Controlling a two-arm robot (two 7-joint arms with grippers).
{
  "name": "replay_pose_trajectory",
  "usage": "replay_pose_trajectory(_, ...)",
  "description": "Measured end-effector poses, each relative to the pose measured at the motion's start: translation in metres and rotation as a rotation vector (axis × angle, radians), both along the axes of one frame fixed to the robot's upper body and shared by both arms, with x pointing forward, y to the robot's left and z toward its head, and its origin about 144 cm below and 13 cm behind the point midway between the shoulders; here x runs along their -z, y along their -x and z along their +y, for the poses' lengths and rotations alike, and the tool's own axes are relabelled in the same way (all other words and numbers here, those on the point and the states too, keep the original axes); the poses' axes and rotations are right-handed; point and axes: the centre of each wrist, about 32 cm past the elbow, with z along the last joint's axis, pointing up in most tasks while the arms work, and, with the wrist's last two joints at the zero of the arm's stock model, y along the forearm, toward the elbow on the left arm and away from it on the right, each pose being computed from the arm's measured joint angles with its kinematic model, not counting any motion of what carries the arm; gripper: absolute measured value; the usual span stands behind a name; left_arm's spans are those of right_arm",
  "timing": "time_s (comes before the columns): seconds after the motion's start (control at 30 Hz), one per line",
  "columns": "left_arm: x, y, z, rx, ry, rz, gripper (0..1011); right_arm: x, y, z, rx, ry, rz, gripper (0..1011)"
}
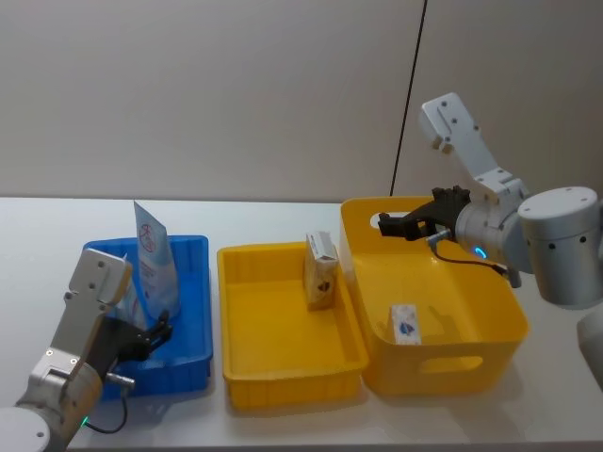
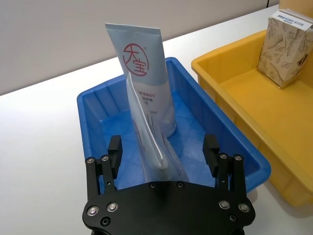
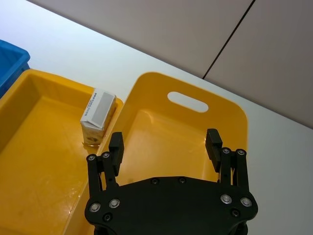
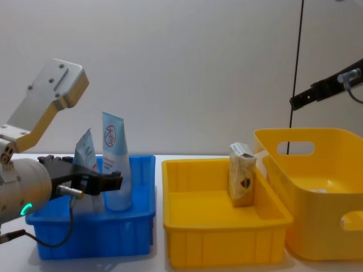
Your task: Bimanual collaborative sorting of washing and personal care products
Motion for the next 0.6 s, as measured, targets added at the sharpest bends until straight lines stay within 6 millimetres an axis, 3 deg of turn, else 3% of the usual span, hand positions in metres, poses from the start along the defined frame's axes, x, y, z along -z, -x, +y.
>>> replay_pose_trajectory(0.27,-0.0001,-0.0013,-0.0015,0.001,-0.001,-0.006,835,0.0000,0.0000,0.0000,0.000,0.000,0.000,1003)
replay_pose_trajectory(0.6,-0.0002,-0.0022,-0.0025,0.002,-0.002,-0.009,529,0.0000,0.0000,0.0000,0.000,0.000,0.000,1003)
